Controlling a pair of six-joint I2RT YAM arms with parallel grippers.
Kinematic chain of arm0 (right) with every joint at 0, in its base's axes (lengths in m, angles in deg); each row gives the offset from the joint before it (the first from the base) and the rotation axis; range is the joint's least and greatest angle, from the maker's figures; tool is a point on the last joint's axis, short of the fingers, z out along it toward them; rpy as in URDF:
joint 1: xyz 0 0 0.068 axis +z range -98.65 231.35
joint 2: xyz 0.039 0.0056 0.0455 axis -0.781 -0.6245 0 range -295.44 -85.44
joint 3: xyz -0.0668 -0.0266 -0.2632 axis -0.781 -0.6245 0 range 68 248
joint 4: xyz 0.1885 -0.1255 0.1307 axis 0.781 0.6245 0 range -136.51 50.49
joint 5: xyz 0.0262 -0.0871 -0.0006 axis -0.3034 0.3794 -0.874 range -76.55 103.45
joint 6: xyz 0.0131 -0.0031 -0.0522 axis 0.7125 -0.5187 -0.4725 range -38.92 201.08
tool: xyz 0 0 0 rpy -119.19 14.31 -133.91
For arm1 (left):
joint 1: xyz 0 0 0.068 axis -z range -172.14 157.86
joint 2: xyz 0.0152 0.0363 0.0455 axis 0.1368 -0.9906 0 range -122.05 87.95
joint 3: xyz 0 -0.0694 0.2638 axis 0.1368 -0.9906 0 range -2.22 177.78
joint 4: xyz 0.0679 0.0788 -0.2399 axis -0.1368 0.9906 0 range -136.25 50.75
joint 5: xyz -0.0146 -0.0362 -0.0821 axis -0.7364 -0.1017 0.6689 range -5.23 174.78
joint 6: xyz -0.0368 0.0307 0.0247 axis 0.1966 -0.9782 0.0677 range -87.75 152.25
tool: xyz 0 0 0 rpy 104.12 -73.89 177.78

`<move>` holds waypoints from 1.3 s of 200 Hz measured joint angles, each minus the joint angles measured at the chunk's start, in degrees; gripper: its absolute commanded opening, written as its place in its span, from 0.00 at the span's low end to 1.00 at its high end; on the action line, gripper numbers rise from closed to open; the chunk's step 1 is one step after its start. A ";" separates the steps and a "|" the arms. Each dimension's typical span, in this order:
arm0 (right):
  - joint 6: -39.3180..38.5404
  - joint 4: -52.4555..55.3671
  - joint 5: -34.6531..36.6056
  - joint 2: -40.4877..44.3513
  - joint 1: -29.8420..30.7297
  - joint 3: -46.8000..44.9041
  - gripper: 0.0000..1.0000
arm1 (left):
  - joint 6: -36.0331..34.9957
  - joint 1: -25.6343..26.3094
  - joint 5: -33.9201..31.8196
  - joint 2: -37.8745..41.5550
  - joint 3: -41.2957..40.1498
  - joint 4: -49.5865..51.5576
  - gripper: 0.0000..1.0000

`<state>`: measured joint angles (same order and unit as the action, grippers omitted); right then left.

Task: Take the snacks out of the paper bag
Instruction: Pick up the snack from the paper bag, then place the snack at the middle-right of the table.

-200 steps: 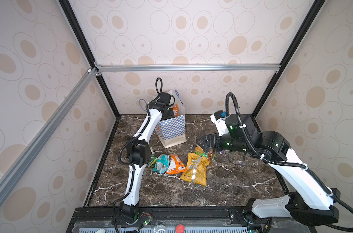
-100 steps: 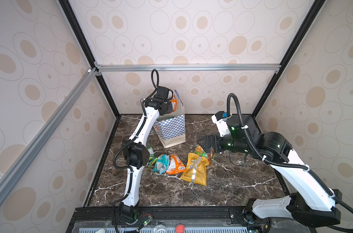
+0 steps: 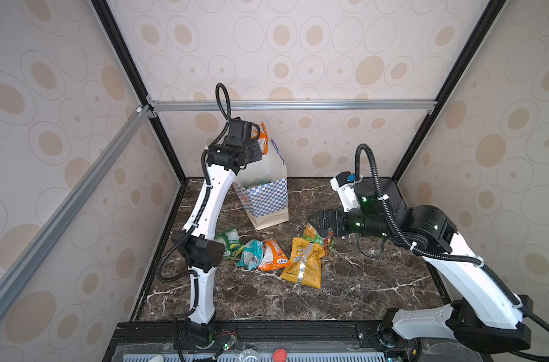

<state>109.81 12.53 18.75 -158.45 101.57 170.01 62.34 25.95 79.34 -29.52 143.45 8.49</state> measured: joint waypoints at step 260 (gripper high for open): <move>17.14 21.59 17.25 28.48 0.00 -19.47 1.00 | 8.07 39.28 11.54 -12.17 -23.10 -4.66 0.00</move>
<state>126.95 34.13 35.99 -129.97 101.57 150.54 70.40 65.23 90.88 -41.70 120.35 3.84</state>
